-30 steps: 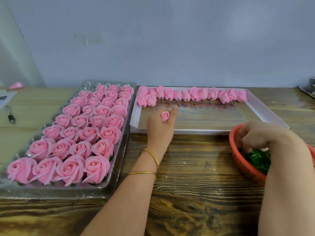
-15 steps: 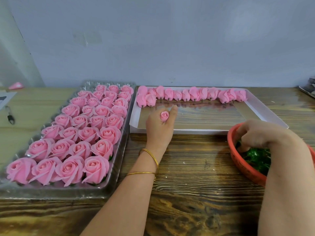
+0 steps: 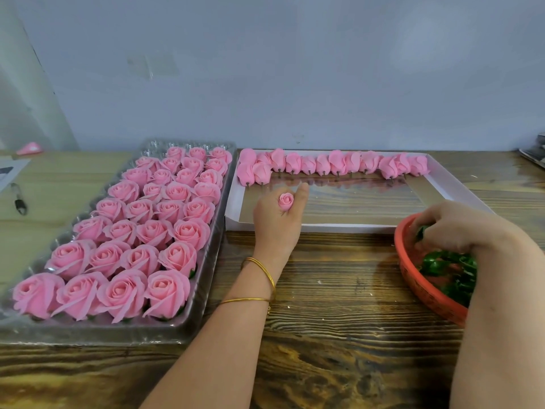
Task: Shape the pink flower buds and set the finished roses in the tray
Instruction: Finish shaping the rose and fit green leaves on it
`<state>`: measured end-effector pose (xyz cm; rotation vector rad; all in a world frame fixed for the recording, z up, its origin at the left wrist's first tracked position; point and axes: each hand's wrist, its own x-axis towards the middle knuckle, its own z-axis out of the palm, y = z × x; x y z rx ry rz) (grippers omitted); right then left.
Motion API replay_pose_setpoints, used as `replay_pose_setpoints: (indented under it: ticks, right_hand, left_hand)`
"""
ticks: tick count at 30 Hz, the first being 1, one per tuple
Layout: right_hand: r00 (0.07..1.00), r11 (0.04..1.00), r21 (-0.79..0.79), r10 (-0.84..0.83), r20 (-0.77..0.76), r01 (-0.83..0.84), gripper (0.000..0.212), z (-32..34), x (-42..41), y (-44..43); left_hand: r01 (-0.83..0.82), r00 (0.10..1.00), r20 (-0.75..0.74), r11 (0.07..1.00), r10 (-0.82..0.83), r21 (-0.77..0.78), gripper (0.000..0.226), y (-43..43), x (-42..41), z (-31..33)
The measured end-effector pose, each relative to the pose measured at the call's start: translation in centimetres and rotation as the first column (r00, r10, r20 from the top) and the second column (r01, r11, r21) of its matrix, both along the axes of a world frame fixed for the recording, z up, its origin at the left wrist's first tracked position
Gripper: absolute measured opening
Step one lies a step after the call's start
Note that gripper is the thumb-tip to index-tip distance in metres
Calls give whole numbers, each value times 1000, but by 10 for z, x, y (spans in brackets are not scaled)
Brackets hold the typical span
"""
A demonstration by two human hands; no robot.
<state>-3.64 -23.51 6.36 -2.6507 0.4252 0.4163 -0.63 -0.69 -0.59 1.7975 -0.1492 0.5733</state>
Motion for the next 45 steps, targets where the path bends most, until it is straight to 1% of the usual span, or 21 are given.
replay_pose_setpoints:
  ticks: [2, 5, 7, 9, 11, 14, 16, 18, 21, 25, 27, 29, 32, 35, 36, 37, 39, 40, 41, 42, 45]
  right_hand:
    - [1000, 1000, 1, -1, 14, 1, 24, 0, 0, -1]
    - [999, 1000, 4, -17, 37, 17, 12, 0, 0, -3]
    - [998, 1000, 9, -30, 55, 30, 8, 2, -1, -4]
    - [996, 999, 18, -46, 76, 45, 10, 3, -2, -3]
    - [991, 998, 35, -60, 121, 57, 19, 5, -4, -3]
    - [952, 996, 84, -66, 300, 42, 30, 8, -7, -2]
    - [885, 983, 182, -102, 454, 19, 36, 8, -6, 1]
    - [804, 943, 332, -169, 569, -36, 39, 6, -3, 8]
    - [726, 839, 518, -251, 640, -167, 44, 5, 5, 21]
    - [744, 696, 669, -297, 599, -261, 51, 1, 13, 49]
    - [763, 657, 696, -281, 582, -289, 49, -6, 17, 65]
    - [781, 588, 744, -283, 557, -317, 44, -15, 23, 79]
    - [829, 448, 844, -321, 459, -294, 35, -27, 29, 91]
    - [879, 335, 917, -341, 334, -218, 28, -35, 33, 97]
    - [895, 286, 940, -346, 282, -186, 28, -37, 34, 100]
    - [908, 212, 965, -355, 221, -152, 30, -38, 35, 102]
    - [925, 14, 995, -368, 98, -99, 31, -39, 34, 106]
    - [928, -61, 994, -367, 62, -91, 31, -39, 34, 108]
    - [929, -97, 991, -368, 49, -90, 31, -40, 33, 109]
    - [928, -102, 990, -368, 53, -97, 31, -41, 33, 110]
    - [930, -41, 992, -354, 99, -121, 31, -45, 33, 115]
  left_hand:
    - [-1, 1000, 5, 1000, 1, 8, 43, 0, 0, 0]
    - [-3, 1000, 8, 1000, 3, 12, 43, 1, 0, -1]
    - [-1, 1000, 8, 1000, 1, 11, 44, 0, 0, -1]
    - [3, 1000, 8, 1000, -4, 11, 45, 0, 0, 0]
    - [6, 1000, 7, 1000, -6, 10, 45, 0, -1, 0]
    - [6, 1000, 10, 1000, -6, 5, 47, 0, -1, 0]
    - [6, 1000, 12, 1000, -6, 9, 47, 1, -1, 0]
    - [7, 1000, 11, 1000, -7, 11, 47, 0, -1, 0]
    - [3, 1000, 7, 1000, -3, 15, 46, 0, 0, -1]
    - [-1, 1000, 16, 1000, 1, 20, 46, 0, 1, -1]
    - [-3, 1000, 10, 1000, 3, 23, 44, 0, 2, -2]
    - [-9, 1000, 6, 1000, 9, 28, 44, 0, 3, -3]
    - [-8, 1000, 4, 1000, 8, 15, 45, 0, 4, -4]
    - [-4, 1000, 15, 1000, 4, 10, 47, 0, 3, -3]
    - [-2, 1000, 18, 1000, 2, 6, 47, 0, 3, -3]
    - [-2, 1000, 21, 1000, 2, 0, 46, 0, 3, -3]
    - [-9, 999, 33, 1000, 9, -19, 47, -1, 2, -2]
    - [-11, 999, 40, 999, 12, -37, 49, 0, 3, -2]
    - [-8, 999, 40, 998, 11, -59, 50, 0, 3, -2]
    - [-4, 1000, 31, 997, 7, -77, 50, 0, 3, -1]
    - [3, 1000, -22, 990, -6, -141, 49, 3, 5, -2]
